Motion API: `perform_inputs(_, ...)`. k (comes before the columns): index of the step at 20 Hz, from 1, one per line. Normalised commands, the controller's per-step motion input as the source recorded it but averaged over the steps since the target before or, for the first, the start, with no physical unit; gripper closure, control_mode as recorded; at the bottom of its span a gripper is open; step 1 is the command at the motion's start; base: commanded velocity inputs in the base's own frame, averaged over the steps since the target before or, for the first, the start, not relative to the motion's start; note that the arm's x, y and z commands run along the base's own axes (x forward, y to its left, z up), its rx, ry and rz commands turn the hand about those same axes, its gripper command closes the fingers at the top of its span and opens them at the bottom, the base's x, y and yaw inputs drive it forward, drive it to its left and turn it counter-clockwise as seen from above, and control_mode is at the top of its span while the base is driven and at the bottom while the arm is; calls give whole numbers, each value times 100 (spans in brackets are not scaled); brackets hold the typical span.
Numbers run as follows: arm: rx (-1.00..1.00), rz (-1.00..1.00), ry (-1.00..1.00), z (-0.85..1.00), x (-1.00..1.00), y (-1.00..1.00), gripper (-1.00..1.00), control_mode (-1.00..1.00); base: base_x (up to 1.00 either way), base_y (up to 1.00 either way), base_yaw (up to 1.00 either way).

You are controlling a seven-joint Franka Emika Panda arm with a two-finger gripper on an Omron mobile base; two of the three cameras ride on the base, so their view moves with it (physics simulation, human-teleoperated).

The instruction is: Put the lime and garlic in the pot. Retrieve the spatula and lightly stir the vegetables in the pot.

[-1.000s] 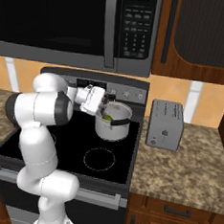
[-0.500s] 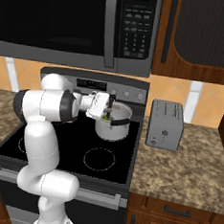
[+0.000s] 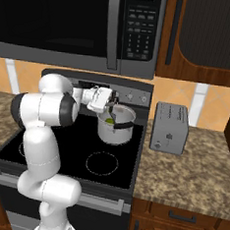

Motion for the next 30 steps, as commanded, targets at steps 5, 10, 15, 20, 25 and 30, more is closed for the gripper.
perform_inputs(5, 0, 0, -3, 6, 25, 10, 100, -100, 0, 0, 0)
perform_inputs(10, 0, 0, -7, 26, 57, 4, 100, -100, 0, 0, 0)
perform_inputs(15, 0, 0, -3, 8, 7, 3, 100, -100, 0, 0, 0)
perform_inputs(20, 1, -2, -3, -7, -14, 9, 100, -100, 0, 0, 0)
perform_inputs(25, 2, -4, -6, -9, -36, 20, 100, -100, 0, 0, 0)
perform_inputs(30, 5, -6, -4, -20, -13, 4, 100, -100, 0, 0, 0)
